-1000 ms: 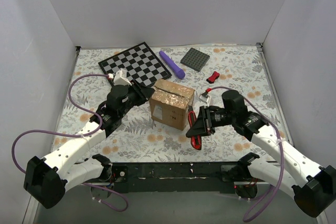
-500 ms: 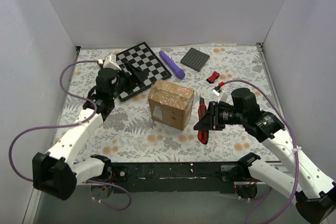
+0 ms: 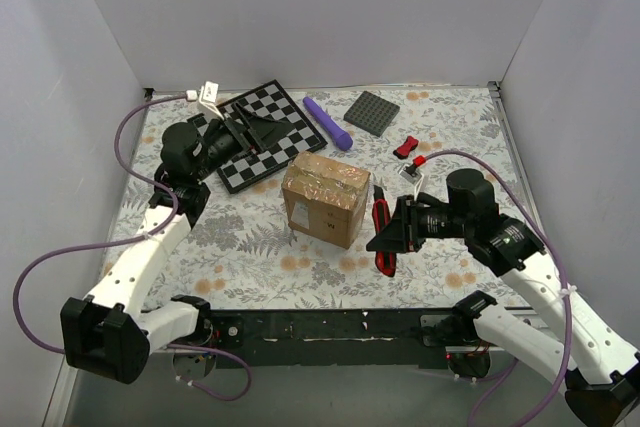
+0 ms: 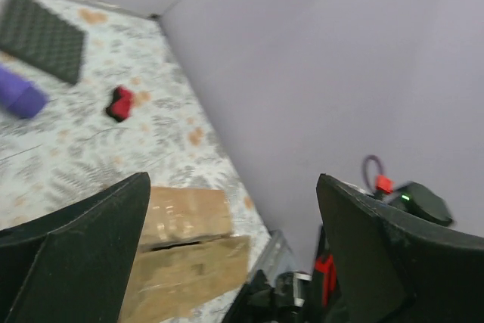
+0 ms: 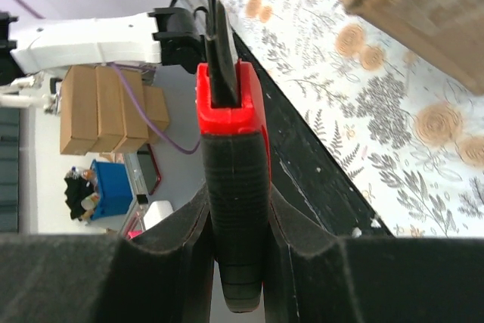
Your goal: Unpack the express box
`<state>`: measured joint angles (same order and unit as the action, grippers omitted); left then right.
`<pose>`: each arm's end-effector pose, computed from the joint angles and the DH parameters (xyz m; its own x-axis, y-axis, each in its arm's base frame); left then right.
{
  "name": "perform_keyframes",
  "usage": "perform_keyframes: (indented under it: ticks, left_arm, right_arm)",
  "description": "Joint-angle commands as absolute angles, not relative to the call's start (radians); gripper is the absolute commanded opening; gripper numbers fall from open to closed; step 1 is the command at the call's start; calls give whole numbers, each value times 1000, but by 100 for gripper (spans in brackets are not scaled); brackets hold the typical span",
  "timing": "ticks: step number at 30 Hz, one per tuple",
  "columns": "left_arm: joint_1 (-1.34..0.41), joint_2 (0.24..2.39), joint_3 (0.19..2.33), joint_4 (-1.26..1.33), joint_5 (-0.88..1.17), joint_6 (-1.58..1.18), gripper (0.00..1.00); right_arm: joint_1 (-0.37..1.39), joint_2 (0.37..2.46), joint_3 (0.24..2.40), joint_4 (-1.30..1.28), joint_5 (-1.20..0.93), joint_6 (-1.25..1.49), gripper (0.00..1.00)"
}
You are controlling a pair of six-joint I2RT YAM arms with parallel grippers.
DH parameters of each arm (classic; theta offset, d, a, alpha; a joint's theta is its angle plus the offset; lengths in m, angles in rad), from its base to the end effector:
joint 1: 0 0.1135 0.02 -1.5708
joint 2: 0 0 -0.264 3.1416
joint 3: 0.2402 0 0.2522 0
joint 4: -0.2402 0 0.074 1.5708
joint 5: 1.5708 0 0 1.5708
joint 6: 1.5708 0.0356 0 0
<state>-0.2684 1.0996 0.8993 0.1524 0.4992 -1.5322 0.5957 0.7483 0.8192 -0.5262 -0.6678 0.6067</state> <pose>0.2436 -0.0847 0.3538 -0.6952 -0.7187 -0.0156 -0.0194 0.0405 -0.9990 0.1186 0.1070 0.3255 -0.8127 -0.0100 -0.5826 -0.5326 0.4183 0.7358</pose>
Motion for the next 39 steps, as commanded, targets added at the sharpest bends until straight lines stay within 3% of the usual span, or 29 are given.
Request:
perform_keyframes:
  ticks: [1,4,8,15,28,32,33,35,39]
  left_arm:
    - [-275,1144,936,490,765,-1770,94]
    - [-340,1186,963,563,854,-1818,97]
    - [-512,1235,1124,321,867,-1583,98]
    - [-620,1269,1106,288,882,-1540,93]
    - [-741,1367,1175,201,845,-1454,71]
    - [-749,1365,1178,206,838,-1448,50]
    - [-749,1364,1175,206,841,-1447,40]
    - [-749,1359,1166,206,844,-1447,33]
    - [-749,1330,1126,235,854,-1453,37]
  right_arm:
    - [595,779,903,-362,-820,554,1]
    - [595,822,923,-307,-886,574,1]
    - [595,859,948,-226,-940,618,1]
    - [594,910,1014,-281,-943,586,1]
    - [594,946,1049,-391,-920,494,1]
    - [595,946,1048,-402,-917,480,1]
    - [595,946,1048,-402,-917,476,1]
    - [595,946,1049,-408,-914,471,1]
    - [594,948,1052,-413,-916,465,1]
